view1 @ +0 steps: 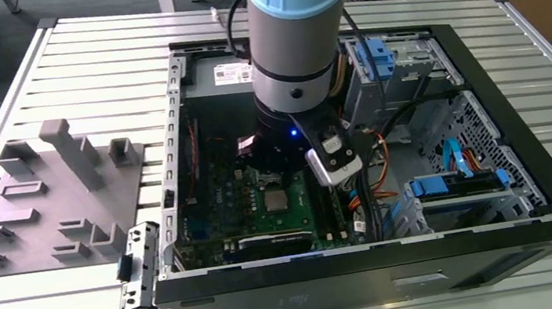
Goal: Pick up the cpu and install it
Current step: 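Close the cpu cover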
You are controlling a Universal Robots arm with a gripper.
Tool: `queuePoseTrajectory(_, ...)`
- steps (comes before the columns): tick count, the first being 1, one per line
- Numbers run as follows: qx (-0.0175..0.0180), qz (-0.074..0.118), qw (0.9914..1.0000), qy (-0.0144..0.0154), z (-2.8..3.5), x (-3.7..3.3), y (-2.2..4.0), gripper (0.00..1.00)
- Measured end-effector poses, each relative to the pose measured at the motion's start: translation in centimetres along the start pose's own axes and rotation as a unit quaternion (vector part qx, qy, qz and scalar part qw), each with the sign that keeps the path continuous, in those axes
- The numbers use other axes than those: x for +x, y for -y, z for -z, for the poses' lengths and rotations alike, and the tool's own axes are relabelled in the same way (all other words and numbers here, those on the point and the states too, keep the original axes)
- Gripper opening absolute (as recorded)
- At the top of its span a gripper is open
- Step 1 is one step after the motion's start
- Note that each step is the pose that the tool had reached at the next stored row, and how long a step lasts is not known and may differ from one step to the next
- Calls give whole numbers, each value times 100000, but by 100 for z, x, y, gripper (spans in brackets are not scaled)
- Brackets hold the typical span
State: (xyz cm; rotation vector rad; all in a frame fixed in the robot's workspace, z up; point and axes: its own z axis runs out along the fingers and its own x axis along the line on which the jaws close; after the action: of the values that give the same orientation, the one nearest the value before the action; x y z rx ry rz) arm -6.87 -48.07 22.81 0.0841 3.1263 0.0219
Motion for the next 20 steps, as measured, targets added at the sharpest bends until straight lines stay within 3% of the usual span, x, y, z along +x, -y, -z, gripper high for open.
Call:
queuePoseTrajectory(4,-9,375,99999,-1,-9,-39,-23,11)
queuePoseTrajectory(13,-70,5217,99864,-51,-22,-59,-24,11)
queuePoseTrajectory(15,-93,6582,99783,-55,-27,-59,-24,11)
queuePoseTrajectory(20,-152,11146,99377,-77,-40,-60,-24,11)
